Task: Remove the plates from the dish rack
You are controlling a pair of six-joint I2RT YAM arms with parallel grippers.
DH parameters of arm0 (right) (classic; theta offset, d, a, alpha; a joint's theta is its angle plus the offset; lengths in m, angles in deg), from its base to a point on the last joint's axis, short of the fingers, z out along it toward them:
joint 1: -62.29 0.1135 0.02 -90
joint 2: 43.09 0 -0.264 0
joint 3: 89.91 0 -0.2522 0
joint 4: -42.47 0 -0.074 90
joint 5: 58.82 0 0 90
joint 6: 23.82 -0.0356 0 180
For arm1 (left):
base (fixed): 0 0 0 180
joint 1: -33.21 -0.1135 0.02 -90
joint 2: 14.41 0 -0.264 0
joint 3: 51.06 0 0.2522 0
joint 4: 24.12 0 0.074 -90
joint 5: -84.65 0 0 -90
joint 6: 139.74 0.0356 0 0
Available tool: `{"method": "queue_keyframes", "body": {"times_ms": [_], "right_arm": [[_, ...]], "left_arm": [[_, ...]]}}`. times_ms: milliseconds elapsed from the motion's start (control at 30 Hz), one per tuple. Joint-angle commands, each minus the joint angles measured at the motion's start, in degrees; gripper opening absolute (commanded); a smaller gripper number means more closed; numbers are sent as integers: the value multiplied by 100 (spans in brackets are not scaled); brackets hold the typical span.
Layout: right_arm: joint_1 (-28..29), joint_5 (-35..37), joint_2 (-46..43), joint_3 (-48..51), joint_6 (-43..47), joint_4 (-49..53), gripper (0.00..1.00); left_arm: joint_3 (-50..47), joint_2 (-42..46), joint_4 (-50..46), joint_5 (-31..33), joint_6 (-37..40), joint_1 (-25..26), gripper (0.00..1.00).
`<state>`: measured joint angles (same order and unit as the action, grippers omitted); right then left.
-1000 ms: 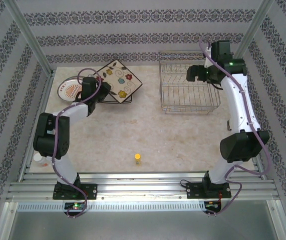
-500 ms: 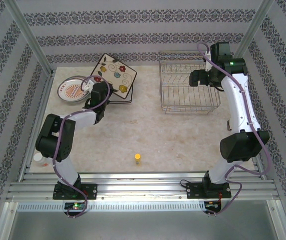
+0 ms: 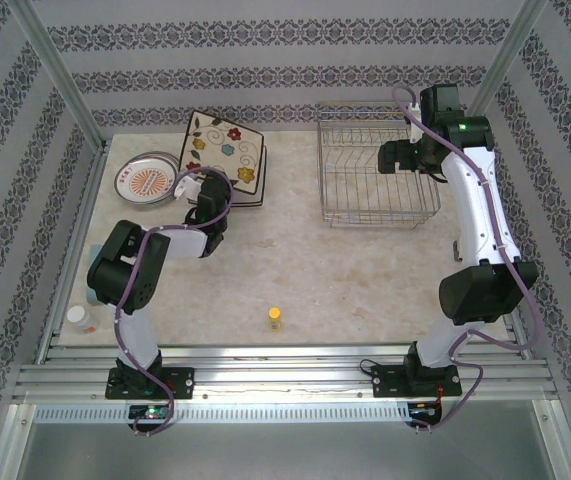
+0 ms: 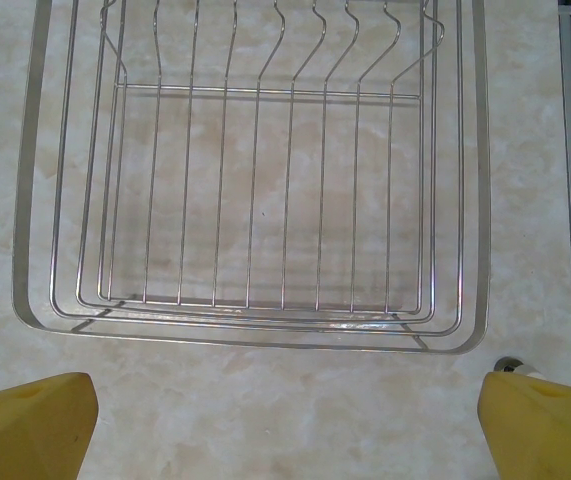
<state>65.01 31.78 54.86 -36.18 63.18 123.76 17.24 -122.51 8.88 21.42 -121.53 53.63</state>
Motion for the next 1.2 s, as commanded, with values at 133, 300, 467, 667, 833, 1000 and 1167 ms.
{"method": "queue_keyframes", "body": {"times_ms": [133, 300, 467, 667, 833, 1000, 1167], "right_arm": [[-18, -34, -23, 48, 45, 59, 98], [18, -25, -4, 62, 52, 54, 98], [41, -21, 13, 59, 50, 41, 98], [75, 0, 57, 54, 61, 24, 98], [81, 19, 65, 71, 78, 24, 98], [79, 1, 71, 104, 80, -3, 98], [82, -5, 75, 141, 86, -29, 98]], "left_arm": [[152, -109, 1626, 476, -819, 113, 0], [127, -346, 1775, 464, -1148, 113, 0], [57, -387, 1695, 487, -1298, 112, 0], [109, -740, 1848, 344, -1755, 116, 0], [122, -900, 1846, 272, -1970, 111, 0], [101, -899, 1742, 266, -2003, 102, 0], [105, -1007, 1722, 189, -2157, 80, 0]]}}
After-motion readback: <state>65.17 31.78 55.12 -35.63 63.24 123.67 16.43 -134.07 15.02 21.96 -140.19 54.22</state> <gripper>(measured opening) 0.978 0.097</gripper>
